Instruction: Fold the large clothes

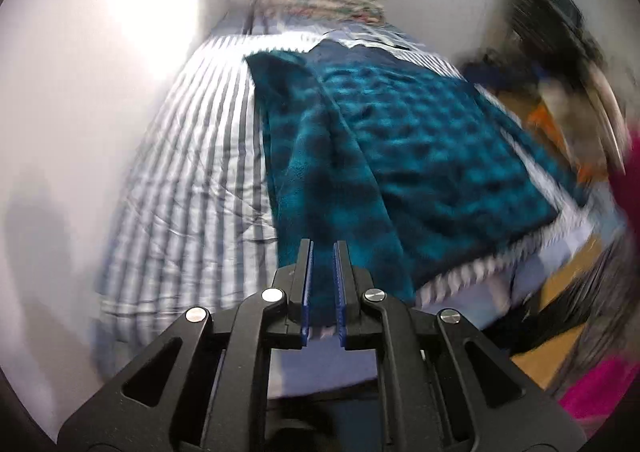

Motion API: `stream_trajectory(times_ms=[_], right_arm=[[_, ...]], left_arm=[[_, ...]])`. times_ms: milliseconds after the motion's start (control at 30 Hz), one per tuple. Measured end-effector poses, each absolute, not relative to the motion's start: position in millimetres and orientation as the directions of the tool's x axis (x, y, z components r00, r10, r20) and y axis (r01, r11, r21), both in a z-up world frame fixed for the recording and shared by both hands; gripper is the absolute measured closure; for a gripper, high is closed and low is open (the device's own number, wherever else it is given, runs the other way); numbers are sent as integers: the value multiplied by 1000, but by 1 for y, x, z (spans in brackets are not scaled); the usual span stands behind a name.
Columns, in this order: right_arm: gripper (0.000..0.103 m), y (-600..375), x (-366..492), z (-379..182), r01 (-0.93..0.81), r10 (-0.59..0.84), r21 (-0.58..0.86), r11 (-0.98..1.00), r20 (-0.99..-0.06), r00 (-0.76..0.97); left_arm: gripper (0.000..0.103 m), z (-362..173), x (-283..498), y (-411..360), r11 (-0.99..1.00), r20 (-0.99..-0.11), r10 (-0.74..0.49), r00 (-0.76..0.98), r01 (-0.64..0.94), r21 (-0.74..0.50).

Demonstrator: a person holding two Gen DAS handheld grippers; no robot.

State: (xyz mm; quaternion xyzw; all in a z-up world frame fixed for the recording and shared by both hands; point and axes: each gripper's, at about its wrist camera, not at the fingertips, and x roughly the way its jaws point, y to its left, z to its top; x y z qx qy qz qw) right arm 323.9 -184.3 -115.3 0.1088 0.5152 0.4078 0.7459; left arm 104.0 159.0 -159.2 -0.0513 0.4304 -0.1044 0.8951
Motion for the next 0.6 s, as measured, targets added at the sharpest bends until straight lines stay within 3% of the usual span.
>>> stream_trajectory(times_ms=[133,400,500,533,567,600], right_arm=[[52,-168,303,-153,-463,699,590,662,-708,99],[55,-122,309,-238,-382,678,632,674,-734,-18],[65,-109,312,-252,-376,672,634,676,-740,-38],[74,-107,313,-253,-380,675,635,672,-737,-38],[95,-106,312,-252,-384,683,642,663,-730,-41],[101,-105,314,-251,-381,697,661,647,-715,-58]], left_arm=[[95,-186,147,177,945,-785,-282,552,21,-325],[95,-217,180,188,920,-823,-300,483,-81,-383],[95,-215,187,184,920,-819,-298,490,-81,-383],[95,-213,188,183,923,-819,-291,495,-78,-376],[95,-212,189,181,925,-819,-288,496,-78,-373],[95,-212,192,181,926,-820,-285,497,-80,-370]])
